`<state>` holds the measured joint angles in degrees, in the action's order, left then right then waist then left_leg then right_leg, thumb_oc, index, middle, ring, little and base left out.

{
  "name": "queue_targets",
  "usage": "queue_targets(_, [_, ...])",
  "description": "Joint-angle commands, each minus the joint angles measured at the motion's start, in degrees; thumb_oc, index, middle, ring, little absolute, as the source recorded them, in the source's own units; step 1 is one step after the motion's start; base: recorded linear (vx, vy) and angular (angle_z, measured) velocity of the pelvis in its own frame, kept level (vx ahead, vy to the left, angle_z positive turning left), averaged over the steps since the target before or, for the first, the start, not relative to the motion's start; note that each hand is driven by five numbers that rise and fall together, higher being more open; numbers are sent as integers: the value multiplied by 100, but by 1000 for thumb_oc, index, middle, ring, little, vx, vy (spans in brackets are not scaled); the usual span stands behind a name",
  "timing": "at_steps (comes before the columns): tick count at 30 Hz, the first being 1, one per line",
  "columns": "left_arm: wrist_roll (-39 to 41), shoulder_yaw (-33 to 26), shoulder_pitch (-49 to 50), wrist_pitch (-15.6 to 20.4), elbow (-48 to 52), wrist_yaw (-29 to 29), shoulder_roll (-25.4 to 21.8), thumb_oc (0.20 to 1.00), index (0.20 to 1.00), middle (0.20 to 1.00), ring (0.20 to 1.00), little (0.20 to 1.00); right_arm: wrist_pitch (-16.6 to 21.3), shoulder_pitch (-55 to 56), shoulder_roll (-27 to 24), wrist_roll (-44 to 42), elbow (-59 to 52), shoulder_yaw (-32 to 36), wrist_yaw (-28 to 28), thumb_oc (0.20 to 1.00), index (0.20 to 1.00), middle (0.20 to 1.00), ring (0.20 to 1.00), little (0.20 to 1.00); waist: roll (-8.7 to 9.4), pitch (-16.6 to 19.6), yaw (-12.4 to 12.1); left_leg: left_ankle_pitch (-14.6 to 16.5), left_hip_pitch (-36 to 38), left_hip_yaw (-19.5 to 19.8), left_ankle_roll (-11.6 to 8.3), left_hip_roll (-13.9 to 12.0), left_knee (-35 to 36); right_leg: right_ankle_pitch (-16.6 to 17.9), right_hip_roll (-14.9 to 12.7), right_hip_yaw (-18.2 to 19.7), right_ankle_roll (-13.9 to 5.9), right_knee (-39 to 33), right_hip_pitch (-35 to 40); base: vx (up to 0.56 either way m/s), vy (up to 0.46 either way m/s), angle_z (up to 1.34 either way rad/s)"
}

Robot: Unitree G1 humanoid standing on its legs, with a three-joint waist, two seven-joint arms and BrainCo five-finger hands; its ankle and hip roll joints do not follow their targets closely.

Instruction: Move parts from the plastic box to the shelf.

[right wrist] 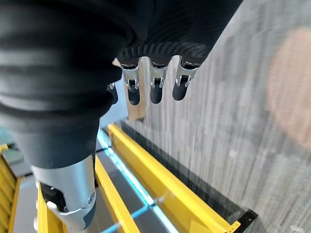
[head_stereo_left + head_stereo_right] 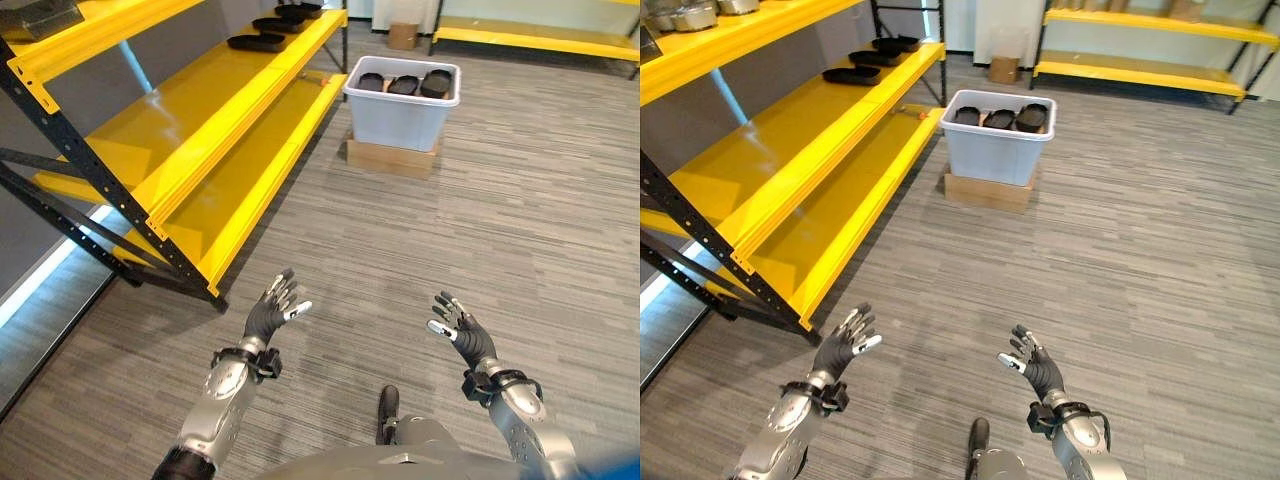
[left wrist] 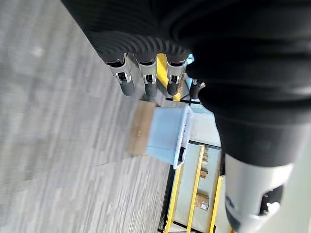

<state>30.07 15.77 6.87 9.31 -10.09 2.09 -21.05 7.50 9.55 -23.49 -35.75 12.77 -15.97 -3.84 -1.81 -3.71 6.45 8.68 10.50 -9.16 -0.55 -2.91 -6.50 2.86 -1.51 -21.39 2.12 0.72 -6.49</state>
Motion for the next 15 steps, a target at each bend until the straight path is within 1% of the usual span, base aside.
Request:
queue_targets(1, [-67, -111, -28, 330, 327, 10, -204, 1000, 1000, 1000, 1000, 1000, 340, -9, -57, -250, -272, 105, -57, 1000, 1000, 1000, 1000, 1000, 165, -77, 54, -476, -138, -227, -367, 38, -1052, 132, 56, 243, -475, -52, 9, 156, -152, -8])
queue_targets(2, [-62, -130, -9, 339, 363, 2, -224, 1000, 1000, 1000, 1000, 1000, 337, -7, -80, -263, -290, 103, -66, 1000, 1000, 1000, 1000, 1000, 197, -106, 29, -756, -365, -177, -468, -29, -1598, 68, 111, 296, -390, -100, 118, 241, -284, -18])
queue_targets(3, [-47, -193, 46, 369, 438, -19, -290, 1000, 1000, 1000, 1000, 1000, 342, -5, -146, -298, -300, 98, -89, 1000, 1000, 1000, 1000, 1000, 329, -258, -92, -1287, -925, 32, -626, -24, -2687, -27, 139, 414, -233, -193, 331, 251, -275, -42])
queue_targets(4, [-246, -248, 97, 418, 569, -86, -356, 1000, 1000, 1000, 1000, 1000, 347, 31, -187, -270, -322, 165, -58, 1000, 1000, 1000, 1000, 1000, 436, -414, -211, -1213, -1262, 134, -521, -3, -2923, -110, 115, 495, -192, -214, 475, 276, -207, -68])
queue_targets(5, [-131, -218, 115, 396, 538, -64, -328, 1000, 1000, 1000, 1000, 1000, 362, 22, -188, -268, -316, 138, -43, 1000, 1000, 1000, 1000, 1000, 527, -477, -267, -886, -1718, 98, -302, 49, -2450, -91, -4, 541, -280, -225, 529, 268, -53, -56])
queue_targets(6, [-156, -241, 168, 417, 589, -47, -343, 1000, 1000, 1000, 1000, 1000, 372, 39, -190, -260, -313, 145, -47, 1000, 1000, 1000, 1000, 1000, 561, -492, -295, -618, -1837, 74, -184, -7, -2067, -125, -43, 582, -351, -243, 588, 249, 38, -40])
queue_targets(7, [-182, -262, 246, 427, 633, -21, -362, 1000, 1000, 1000, 1000, 1000, 373, 74, -196, -241, -317, 168, -66, 1000, 1000, 1000, 1000, 1000, 605, -485, -322, -441, -1836, 41, -101, -36, -1768, -143, -85, 653, -393, -252, 657, 222, 87, -11])
queue_targets(8, [-169, -258, 288, 437, 614, -4, -355, 1000, 1000, 1000, 1000, 1000, 387, 93, -194, -209, -273, 177, -67, 1000, 1000, 1000, 1000, 1000, 611, -467, -334, -478, -1916, 41, -81, -92, -1153, -171, -102, 696, -432, -269, 688, 226, 95, -35])
queue_targets(9, [-125, -254, 320, 444, 578, 8, -333, 1000, 1000, 1000, 1000, 1000, 376, 94, -185, -180, -236, 170, -60, 1000, 1000, 1000, 1000, 1000, 623, -451, -370, -703, -1935, 97, -98, -107, -599, -191, -109, 753, -450, -301, 763, 239, 105, -35])
queue_targets(10, [-76, -248, 318, 456, 494, -30, -293, 1000, 1000, 1000, 1000, 1000, 388, 60, -177, -88, -183, 111, -22, 1000, 1000, 1000, 1000, 1000, 572, -455, -464, -1180, -2079, 397, -174, -110, -32, -238, -21, 864, -444, -354, 877, 254, 91, -36])
queue_targets(11, [2, -252, 311, 463, 448, -38, -279, 1000, 1000, 1000, 1000, 1000, 399, 27, -183, -32, -174, 90, 13, 1000, 1000, 1000, 1000, 1000, 553, -464, -511, -1432, -2109, 629, -227, -116, 417, -270, 14, 946, -431, -369, 949, 272, 98, -23])
queue_targets(12, [3, -264, 279, 485, 449, -49, -280, 1000, 1000, 1000, 1000, 1000, 431, -32, -201, 22, -170, 67, 43, 1000, 1000, 1000, 1000, 1000, 507, -478, -539, -1641, -2160, 766, -296, -154, 838, -336, 67, 1024, -435, -398, 1045, 251, 86, -32])
queue_targets(13, [4, -269, 266, 498, 449, -59, -278, 1000, 1000, 1000, 1000, 1000, 430, -74, -191, 4, -160, 54, 39, 1000, 1000, 1000, 1000, 1000, 475, -483, -531, -1762, -2125, 726, -347, -212, 951, -351, 91, 1073, -438, -402, 1103, 248, 100, -39])
queue_targets(14, [9, -277, 260, 500, 464, -32, -272, 1000, 1000, 1000, 1000, 1000, 437, -83, -166, -51, -146, 62, 4, 1000, 1000, 1000, 1000, 1000, 436, -455, -529, -1815, -2016, 680, -363, -225, 1040, -371, 117, 1108, -465, -407, 1152, 215, 98, -53])
queue_targets(15, [-12, -287, 286, 501, 448, -16, -250, 1000, 1000, 1000, 1000, 1000, 421, -93, -144, -34, -156, 29, -31, 1000, 1000, 1000, 1000, 1000, 390, -418, -556, -1784, -1913, 726, -322, -218, 1096, -438, 160, 1178, -466, -391, 1209, 242, 129, -54])
